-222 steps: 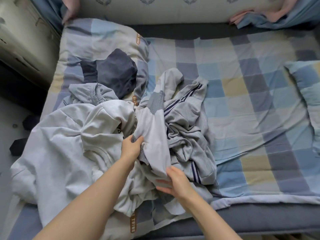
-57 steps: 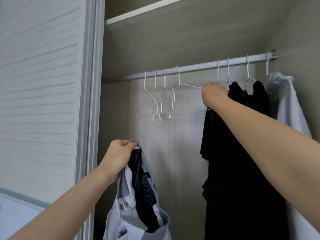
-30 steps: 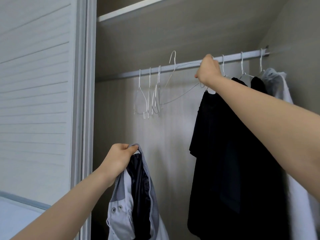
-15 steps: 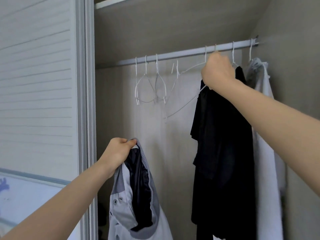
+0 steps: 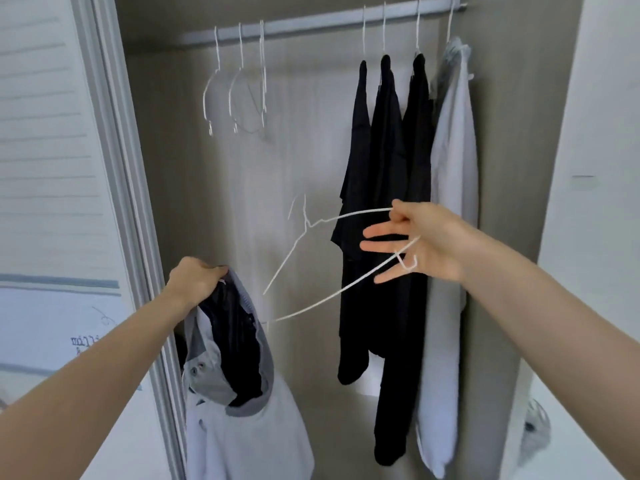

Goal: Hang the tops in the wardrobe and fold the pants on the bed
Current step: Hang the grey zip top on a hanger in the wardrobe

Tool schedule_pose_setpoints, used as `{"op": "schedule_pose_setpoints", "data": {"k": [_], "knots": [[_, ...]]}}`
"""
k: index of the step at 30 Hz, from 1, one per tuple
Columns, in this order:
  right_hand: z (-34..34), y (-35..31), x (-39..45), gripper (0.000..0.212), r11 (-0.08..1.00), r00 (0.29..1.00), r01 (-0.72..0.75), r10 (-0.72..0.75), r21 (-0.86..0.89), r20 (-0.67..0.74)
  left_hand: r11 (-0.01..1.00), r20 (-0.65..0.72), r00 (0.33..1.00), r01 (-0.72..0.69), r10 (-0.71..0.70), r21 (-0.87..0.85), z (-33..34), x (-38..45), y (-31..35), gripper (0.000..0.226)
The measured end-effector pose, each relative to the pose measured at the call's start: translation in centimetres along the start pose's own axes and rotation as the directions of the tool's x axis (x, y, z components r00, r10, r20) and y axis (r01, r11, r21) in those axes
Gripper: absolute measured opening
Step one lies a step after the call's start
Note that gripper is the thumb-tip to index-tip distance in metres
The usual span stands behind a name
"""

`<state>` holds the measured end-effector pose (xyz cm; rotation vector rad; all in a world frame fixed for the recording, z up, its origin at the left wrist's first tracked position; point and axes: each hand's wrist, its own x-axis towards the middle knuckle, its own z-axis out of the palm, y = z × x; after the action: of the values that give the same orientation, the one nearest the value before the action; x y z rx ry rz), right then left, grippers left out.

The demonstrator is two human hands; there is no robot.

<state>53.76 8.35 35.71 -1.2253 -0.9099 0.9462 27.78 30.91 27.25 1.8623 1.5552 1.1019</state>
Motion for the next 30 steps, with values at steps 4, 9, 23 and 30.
{"op": "schedule_pose_setpoints", "data": {"k": [4,9,23,30], "knots": [[-1.5,1.9,-2.9,0.031,0.996,0.998,-0.012,0.007,0.091,0.064,0.997,0.006,0.997,0.074,-0.074,-0.035,-0.3,-0.1,-2.8,0.040],[-3.2,2.0,-5.4,0.027,0.987,0.991,0.025,-0.046,0.158,0.127,0.994,-0.014,0.994,0.110,-0.109,0.029,-0.7,-0.3,-4.8,0.034],[-4.4,4.8,-2.6,0.030,0.959,0.964,0.257,-0.263,0.118,0.041,0.992,0.055,0.998,-0.033,0.040,-0.125,-1.5,-1.3,-3.4,0.023],[-3.9,5.9,-1.2,0.033,0.944,0.943,0.327,-0.328,0.043,0.046,0.970,0.059,0.974,-0.222,0.217,0.097,-2.2,-0.7,-1.7,0.036]]}}
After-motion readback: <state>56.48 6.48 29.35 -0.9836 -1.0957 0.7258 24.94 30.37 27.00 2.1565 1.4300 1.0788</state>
